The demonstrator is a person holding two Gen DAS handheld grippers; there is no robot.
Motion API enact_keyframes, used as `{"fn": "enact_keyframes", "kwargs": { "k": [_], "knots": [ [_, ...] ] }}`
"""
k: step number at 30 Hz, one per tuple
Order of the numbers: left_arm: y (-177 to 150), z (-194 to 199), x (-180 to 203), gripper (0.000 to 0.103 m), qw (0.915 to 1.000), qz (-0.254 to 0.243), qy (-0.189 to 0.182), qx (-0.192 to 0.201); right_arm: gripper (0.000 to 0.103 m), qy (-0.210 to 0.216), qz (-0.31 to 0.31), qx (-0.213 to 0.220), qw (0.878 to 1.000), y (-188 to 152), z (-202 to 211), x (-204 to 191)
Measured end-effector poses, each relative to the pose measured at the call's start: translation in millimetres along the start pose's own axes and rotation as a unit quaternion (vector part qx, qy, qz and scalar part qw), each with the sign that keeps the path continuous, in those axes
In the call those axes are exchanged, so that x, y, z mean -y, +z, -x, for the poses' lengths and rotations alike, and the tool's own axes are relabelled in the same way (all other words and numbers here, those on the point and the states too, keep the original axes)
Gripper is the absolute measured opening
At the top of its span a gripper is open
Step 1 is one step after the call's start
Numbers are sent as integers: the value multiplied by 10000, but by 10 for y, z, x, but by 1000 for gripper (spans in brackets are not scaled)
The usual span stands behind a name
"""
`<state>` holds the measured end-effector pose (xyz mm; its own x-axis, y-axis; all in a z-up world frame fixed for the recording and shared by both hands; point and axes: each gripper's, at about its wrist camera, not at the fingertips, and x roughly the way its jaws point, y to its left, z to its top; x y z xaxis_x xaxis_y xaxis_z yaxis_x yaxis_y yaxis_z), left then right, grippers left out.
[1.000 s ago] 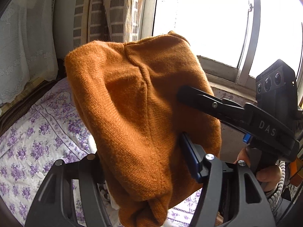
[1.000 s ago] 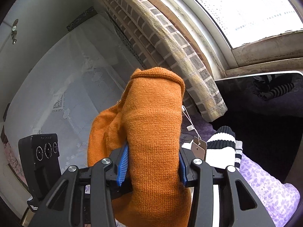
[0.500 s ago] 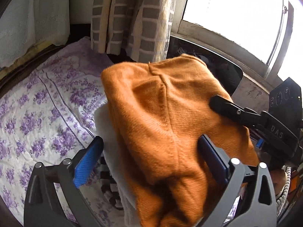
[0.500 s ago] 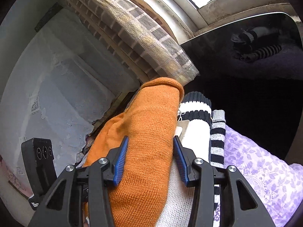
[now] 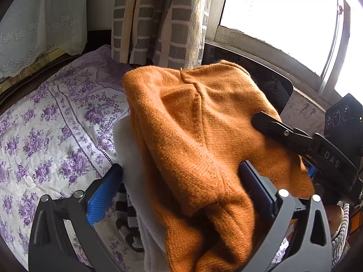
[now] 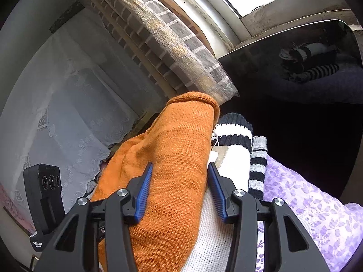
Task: Fold small clothes
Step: 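Lower the orange cardigan onto the white folded clothes with the right gripper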
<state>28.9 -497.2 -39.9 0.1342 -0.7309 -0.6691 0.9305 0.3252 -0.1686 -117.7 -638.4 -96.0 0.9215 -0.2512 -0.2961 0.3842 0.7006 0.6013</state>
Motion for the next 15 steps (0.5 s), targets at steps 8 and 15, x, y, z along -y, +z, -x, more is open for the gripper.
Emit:
{"fn": "enact_keyframes", "kwargs": {
  "k": [8,15],
  "knots": [
    [-40,51,125,99,9981,-310,482,220,49,-18,66,-17,10000,-10,12,-21],
    [-50,78,171,99,9961,-424,691,358,50,-85,119,-52,9999,0,7,-47]
  ]
}}
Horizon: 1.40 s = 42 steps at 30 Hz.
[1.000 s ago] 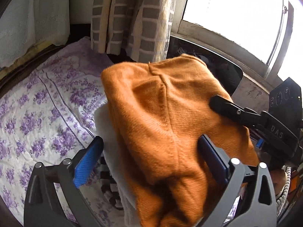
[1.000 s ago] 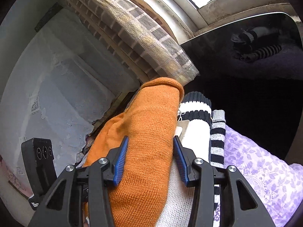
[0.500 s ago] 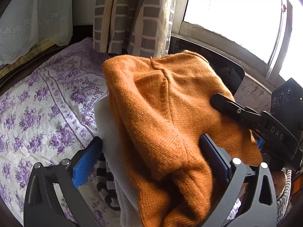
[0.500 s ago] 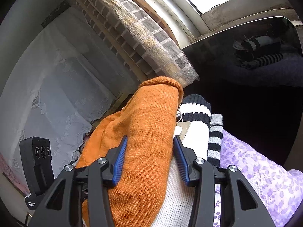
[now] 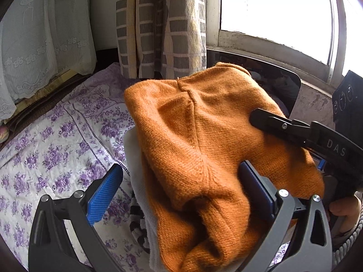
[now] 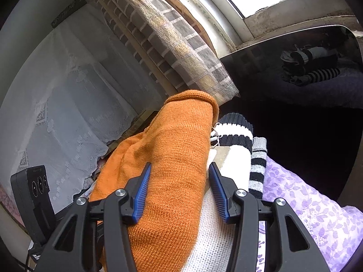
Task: Fold small clothes
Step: 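Lower the orange cardigan onto the white folded clothes with the right gripper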
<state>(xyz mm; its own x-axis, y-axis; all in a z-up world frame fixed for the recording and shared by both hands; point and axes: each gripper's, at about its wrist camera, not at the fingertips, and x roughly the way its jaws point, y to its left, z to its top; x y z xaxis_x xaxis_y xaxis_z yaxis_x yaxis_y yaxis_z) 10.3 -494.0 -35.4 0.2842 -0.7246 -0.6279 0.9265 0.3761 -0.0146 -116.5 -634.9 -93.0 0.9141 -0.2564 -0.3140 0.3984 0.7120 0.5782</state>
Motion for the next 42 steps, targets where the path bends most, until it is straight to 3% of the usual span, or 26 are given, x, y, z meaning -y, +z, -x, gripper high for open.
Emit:
{"fn": "enact_keyframes", "kwargs": {
  "k": [20,21,22,24,27,31,36,42],
  "knots": [
    [-59,36,-33,99,9998,178,-16,-130,51,-256,136,-129,9995,24,-5,-106],
    [-59,40,-39,99,9997,194,-10,-145,52,-289,151,-151,9994,28,4,-123],
    [-68,59,-37,99,9997,204,8,-162,60,-422,169,-185,9988,32,20,-143],
    [-83,110,-34,99,9996,187,51,-184,61,-484,195,-210,9984,27,64,-178],
    [-129,249,-30,99,9997,159,151,-147,74,-959,416,-84,9945,-9,221,-316],
    [-147,461,-148,99,9990,415,174,13,74,-1177,744,163,9901,-71,472,-461],
    [-217,263,-296,99,9965,641,45,-544,75,-1310,864,-25,9876,-159,491,-417],
    [-255,314,-248,99,9975,507,222,-440,79,-1319,704,-59,9887,-105,434,-406]
  ]
}}
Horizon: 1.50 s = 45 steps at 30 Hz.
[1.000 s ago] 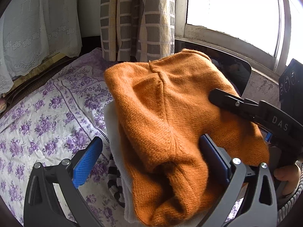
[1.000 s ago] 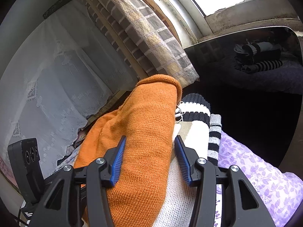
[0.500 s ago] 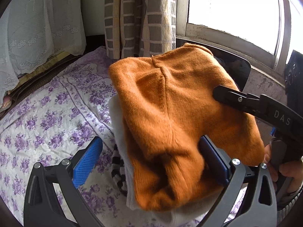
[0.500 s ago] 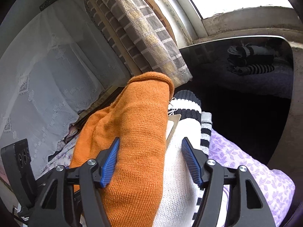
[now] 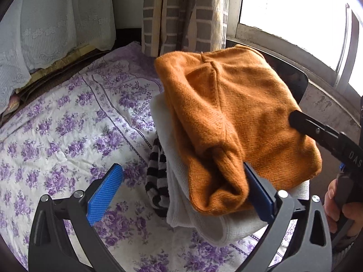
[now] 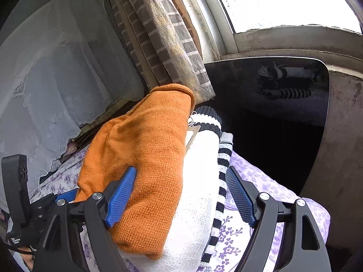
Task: Fold small clothes
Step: 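Lower the orange cardigan onto the white folded clothes with the right gripper, then open the right gripper and pull it back from the stack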
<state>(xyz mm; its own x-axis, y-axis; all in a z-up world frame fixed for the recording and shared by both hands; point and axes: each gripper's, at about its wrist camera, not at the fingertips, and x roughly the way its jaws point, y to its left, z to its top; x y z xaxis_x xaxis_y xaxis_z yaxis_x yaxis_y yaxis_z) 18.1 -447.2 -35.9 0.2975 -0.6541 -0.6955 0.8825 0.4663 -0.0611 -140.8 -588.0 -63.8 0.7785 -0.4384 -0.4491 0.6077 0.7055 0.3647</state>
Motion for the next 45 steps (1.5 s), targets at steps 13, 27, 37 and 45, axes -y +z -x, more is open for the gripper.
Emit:
{"fn": "enact_keyframes", "kwargs": {
  "k": [13,27,37,45],
  "knots": [
    [282,-171,-199,99,9995,290,92,63,16,-94,917,6,9957,312,-435,-434],
    [79,231,-23,98,9993,-9,245,276,31,-54,586,96,9982,146,97,-437],
    [-400,677,341,98,9984,-303,151,445,61,148,105,464,9988,-175,786,-636],
    [-608,1142,462,98,9942,-582,381,825,74,-72,291,529,9982,-416,1287,-785]
  ]
}}
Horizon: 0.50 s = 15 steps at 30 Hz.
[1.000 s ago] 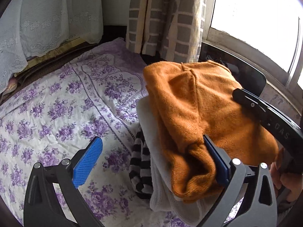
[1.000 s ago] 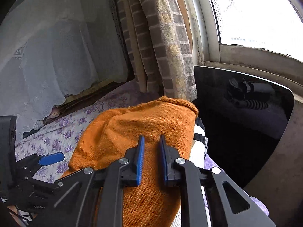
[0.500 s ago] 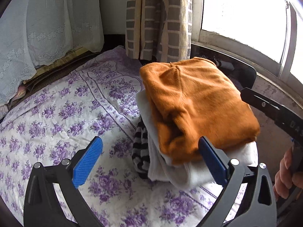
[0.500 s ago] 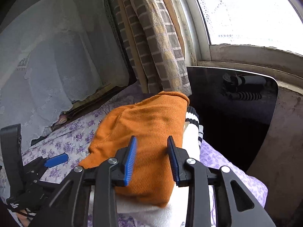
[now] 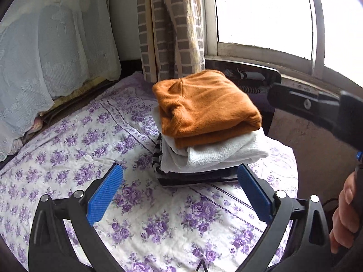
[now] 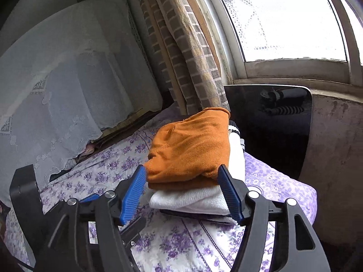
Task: Fold small clothes
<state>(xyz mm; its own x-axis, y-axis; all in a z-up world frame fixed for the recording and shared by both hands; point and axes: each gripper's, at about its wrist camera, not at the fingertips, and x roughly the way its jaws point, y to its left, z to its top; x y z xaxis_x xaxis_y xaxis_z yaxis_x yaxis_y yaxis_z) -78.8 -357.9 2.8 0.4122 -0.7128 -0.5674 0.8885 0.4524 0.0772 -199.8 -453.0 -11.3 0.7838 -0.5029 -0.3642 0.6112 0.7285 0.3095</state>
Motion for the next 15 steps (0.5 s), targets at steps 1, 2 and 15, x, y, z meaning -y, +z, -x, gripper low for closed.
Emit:
{"fn": "enact_keyframes", "kwargs": {
  "k": [1,2,15],
  "knots": [
    [7,72,-2,98,10000,-22,14,61,77,-44,40,46,10000,-12,78,-5],
    [13,161,12,98,9999,-49,37,131,79,-93,94,67,9999,-19,146,-7],
    [-60,762,123,98,9992,-229,129,296,96,-535,241,-60,9983,-88,801,-37]
  ]
}}
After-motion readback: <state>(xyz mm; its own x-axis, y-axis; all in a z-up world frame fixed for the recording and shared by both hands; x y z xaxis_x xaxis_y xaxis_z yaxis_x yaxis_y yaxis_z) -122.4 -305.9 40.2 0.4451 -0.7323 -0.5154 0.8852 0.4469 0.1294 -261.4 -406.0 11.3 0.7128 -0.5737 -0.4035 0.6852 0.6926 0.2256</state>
